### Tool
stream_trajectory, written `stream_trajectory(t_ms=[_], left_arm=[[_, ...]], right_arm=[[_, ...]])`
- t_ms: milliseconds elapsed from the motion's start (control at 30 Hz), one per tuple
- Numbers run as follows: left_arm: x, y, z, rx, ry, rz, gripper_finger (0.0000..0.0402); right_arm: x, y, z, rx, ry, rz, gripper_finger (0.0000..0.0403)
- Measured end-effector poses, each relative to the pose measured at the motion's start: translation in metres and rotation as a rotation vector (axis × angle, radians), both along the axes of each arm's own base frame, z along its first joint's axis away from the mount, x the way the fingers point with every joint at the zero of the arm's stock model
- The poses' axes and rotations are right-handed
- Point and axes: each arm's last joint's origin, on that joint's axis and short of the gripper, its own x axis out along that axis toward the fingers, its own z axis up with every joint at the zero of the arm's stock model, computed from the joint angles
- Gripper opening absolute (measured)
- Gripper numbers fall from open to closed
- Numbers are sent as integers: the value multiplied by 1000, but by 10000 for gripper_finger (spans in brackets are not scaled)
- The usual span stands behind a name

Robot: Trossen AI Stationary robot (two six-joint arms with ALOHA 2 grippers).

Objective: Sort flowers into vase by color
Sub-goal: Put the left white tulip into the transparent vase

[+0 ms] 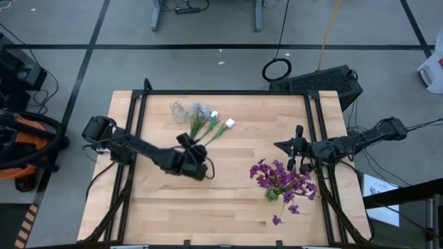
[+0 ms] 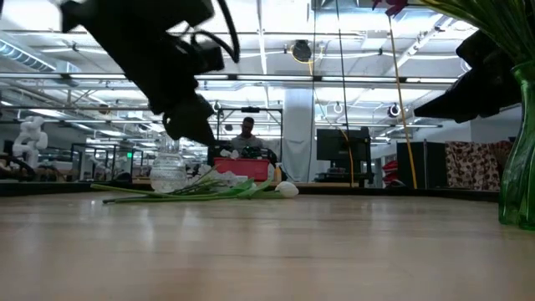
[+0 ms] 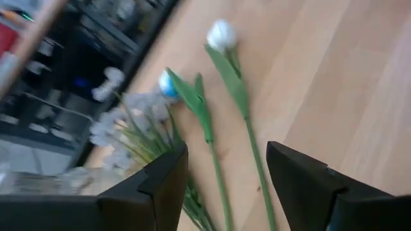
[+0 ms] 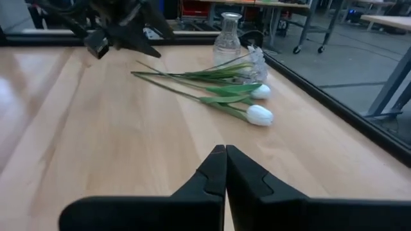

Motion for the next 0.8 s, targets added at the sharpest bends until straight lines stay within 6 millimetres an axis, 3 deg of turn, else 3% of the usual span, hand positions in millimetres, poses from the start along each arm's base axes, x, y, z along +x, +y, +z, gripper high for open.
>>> stream_trajectory(t_ms=[233,467,800], left_arm=[[11,47,-7,-168,87,-49,217],[13,94,-12,-333,51,-70,217],[11,115,-14,-429,2,-11,171]], right_arm=[[0,0,1,-43,4,8,0],[-2,0,-5,-33,64,6,0],[-4,-1,-11,5,111,-16,0]])
